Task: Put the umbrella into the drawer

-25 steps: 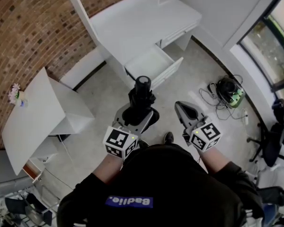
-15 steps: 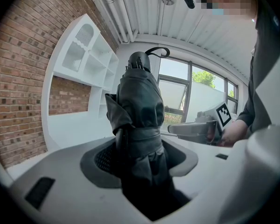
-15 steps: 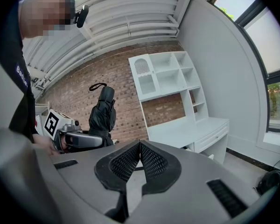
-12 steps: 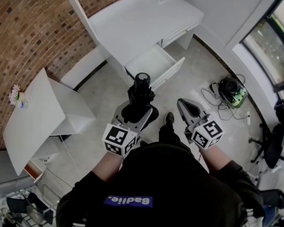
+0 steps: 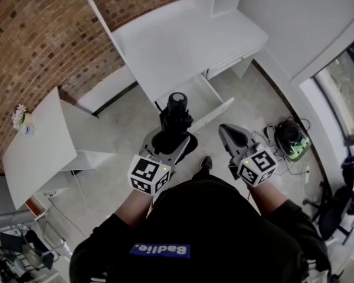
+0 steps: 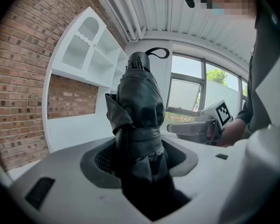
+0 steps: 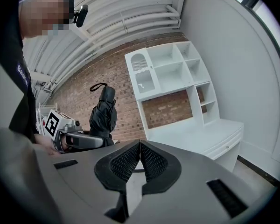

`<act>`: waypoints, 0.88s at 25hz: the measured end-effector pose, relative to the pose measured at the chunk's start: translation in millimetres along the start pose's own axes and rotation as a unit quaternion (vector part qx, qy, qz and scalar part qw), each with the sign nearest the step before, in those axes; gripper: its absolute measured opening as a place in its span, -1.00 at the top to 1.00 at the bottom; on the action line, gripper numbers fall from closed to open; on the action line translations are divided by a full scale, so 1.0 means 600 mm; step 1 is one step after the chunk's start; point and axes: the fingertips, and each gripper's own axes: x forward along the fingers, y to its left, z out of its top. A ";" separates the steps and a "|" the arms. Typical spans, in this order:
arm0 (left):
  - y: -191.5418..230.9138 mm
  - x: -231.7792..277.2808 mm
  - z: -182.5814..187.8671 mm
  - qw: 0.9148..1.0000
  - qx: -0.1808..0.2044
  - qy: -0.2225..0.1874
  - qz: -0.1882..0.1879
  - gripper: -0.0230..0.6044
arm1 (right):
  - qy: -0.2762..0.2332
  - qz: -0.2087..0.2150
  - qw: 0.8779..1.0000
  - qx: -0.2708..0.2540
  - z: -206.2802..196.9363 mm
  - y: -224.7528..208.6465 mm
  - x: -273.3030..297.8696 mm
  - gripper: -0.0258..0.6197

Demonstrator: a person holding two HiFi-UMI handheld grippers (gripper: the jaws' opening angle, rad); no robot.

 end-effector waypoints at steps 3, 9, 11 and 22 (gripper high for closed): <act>0.011 0.052 0.013 1.000 -0.002 0.002 0.013 0.16 | 0.002 0.010 1.000 0.002 0.020 -0.056 0.019 0.83; 0.023 0.128 0.027 0.999 -0.013 0.004 0.034 0.16 | 0.013 0.027 0.999 0.012 0.030 -0.138 0.044 0.83; 0.026 0.146 0.029 0.999 -0.014 0.007 0.036 0.16 | 0.012 0.026 0.999 0.018 0.033 -0.157 0.048 0.83; 0.077 0.211 -0.003 0.999 -0.010 0.045 -0.004 0.16 | 0.017 -0.026 0.999 0.031 0.034 -0.208 0.074 0.83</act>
